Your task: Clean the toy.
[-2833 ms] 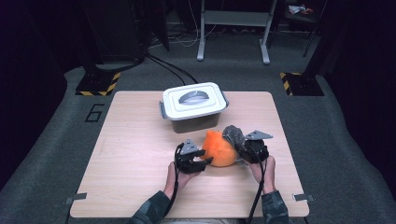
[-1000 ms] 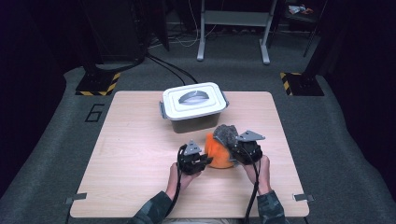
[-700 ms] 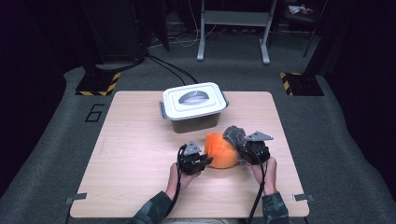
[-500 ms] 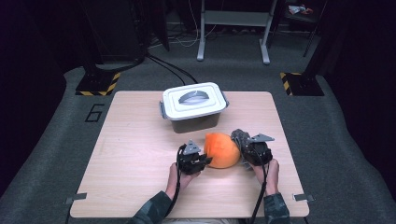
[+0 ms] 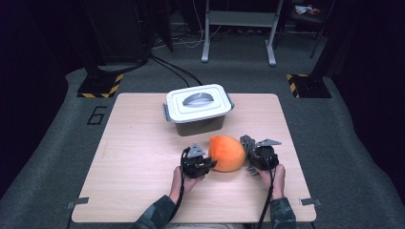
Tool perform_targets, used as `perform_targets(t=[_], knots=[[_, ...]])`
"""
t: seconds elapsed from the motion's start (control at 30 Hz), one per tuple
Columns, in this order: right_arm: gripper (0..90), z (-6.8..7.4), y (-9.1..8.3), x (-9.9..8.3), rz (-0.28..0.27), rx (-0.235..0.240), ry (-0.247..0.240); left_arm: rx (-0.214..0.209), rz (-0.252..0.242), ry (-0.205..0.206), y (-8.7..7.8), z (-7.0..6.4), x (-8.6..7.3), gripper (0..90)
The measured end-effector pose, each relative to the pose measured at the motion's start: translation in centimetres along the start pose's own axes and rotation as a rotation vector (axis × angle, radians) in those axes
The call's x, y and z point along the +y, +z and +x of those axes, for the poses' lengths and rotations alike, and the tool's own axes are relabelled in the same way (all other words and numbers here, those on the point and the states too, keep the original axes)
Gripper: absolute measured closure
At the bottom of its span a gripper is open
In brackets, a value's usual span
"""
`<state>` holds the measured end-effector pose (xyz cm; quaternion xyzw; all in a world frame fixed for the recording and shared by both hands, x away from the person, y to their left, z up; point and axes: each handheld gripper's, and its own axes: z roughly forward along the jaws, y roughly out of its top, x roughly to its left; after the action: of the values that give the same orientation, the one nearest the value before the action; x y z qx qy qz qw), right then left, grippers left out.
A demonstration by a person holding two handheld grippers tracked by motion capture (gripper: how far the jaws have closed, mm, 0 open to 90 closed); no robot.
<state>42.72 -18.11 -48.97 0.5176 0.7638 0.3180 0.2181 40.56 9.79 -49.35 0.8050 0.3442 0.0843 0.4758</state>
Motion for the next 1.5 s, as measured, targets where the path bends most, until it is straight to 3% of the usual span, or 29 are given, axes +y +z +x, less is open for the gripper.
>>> perform_targets(t=[0.07,0.13,0.27,0.33,0.5,0.63,0.9,1.07,1.27,1.5], knots=[[70.7,0.1,-1.4,0.5,-0.052,-0.017,-0.019,0.0,-0.003,0.003,0.0,0.0,0.0,74.8],[70.7,0.6,-2.9,1.1,-0.106,0.003,-0.029,0.003,-0.006,-0.002,0.0,0.0,0.0,74.8],[70.7,2.3,-4.2,2.0,-0.133,0.06,-0.073,0.003,-0.007,0.004,0.0,0.0,0.1,74.4],[70.8,3.1,-3.7,2.3,-0.118,0.042,-0.114,-0.001,-0.005,-0.001,0.0,0.0,0.0,73.8],[71.0,3.7,-2.6,2.2,-0.09,0.005,-0.12,0.006,-0.001,0.002,-0.1,0.3,0.1,60.8],[71.0,3.3,-2.4,2.3,-0.094,0.022,-0.113,0.024,0.007,0.02,-0.1,0.1,0.0,50.3],[70.9,2.8,-2.2,2.2,-0.098,0.045,-0.097,0.08,0.0,0.048,0.2,-0.4,-0.5,48.5],[70.8,2.7,-2.0,2.2,-0.101,0.048,-0.081,0.09,0.001,0.055,0.5,-0.4,-0.7,51.1],[70.5,2.5,-2.4,2.4,-0.092,0.047,-0.091,0.078,0.0,0.064,0.6,-0.6,-0.5,69.9],[70.4,3.0,-4.3,3.1,-0.15,0.081,-0.097,0.06,-0.023,0.059,0.0,-0.7,0.2,75.6]])
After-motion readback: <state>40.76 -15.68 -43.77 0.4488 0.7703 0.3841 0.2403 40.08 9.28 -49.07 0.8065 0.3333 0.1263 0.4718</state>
